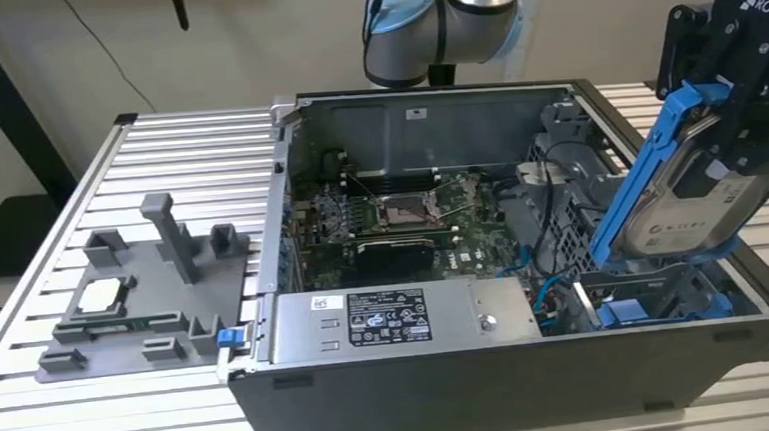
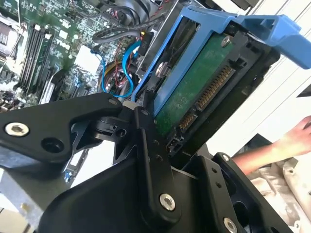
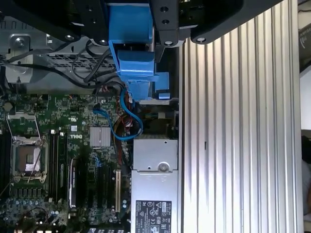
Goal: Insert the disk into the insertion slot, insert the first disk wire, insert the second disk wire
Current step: 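Insert the disk into the insertion slot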
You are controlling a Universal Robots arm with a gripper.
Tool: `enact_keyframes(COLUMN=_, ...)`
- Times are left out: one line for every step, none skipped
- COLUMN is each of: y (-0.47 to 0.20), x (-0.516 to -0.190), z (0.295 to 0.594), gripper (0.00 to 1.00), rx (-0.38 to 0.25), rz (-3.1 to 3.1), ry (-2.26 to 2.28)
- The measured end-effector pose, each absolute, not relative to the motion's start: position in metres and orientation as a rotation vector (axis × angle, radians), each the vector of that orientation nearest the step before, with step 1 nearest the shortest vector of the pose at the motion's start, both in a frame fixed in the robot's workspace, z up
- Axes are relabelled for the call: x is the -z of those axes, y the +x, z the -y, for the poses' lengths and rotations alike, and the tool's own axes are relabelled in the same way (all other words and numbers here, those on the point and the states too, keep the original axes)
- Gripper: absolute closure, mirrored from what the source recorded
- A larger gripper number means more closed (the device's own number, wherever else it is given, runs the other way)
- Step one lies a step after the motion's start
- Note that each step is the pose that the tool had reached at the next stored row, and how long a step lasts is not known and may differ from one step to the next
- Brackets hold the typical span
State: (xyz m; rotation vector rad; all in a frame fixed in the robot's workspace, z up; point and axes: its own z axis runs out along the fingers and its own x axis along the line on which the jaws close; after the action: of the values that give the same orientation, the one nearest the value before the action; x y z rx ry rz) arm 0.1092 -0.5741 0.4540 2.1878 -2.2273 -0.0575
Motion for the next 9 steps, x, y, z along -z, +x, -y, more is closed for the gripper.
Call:
enact_keyframes(y=0.1097, x=-0.4533, z=0.5741, gripper=1.00, rx=0.058, rz=2.227, ry=2.188)
enact_keyframes(y=0.1102, x=-0.4524, z=0.5741, gripper=1.00, rx=0.060, rz=2.228, ry=2.189)
enact_keyframes(y=0.1107, x=-0.4515, z=0.5741, gripper=1.00, rx=0.061, rz=2.229, ry=2.189)
enact_keyframes(y=0.1112, x=-0.4502, z=0.5741, gripper=1.00, rx=0.062, rz=2.229, ry=2.190)
enact_keyframes(y=0.1117, x=-0.4490, z=0.5741, gripper=1.00, rx=0.063, rz=2.230, ry=2.190)
enact_keyframes(y=0.1121, x=-0.4477, z=0.5741, gripper=1.00, rx=0.064, rz=2.230, ry=2.191)
enact_keyframes(y=0.1125, x=-0.4465, z=0.5741, gripper=1.00, rx=0.065, rz=2.230, ry=2.191)
enact_keyframes(y=0.1128, x=-0.4454, z=0.5741, gripper=1.00, rx=0.065, rz=2.230, ry=2.191)
enact_keyframes(y=0.1130, x=-0.4444, z=0.5741, gripper=1.00, rx=0.065, rz=2.230, ry=2.191)
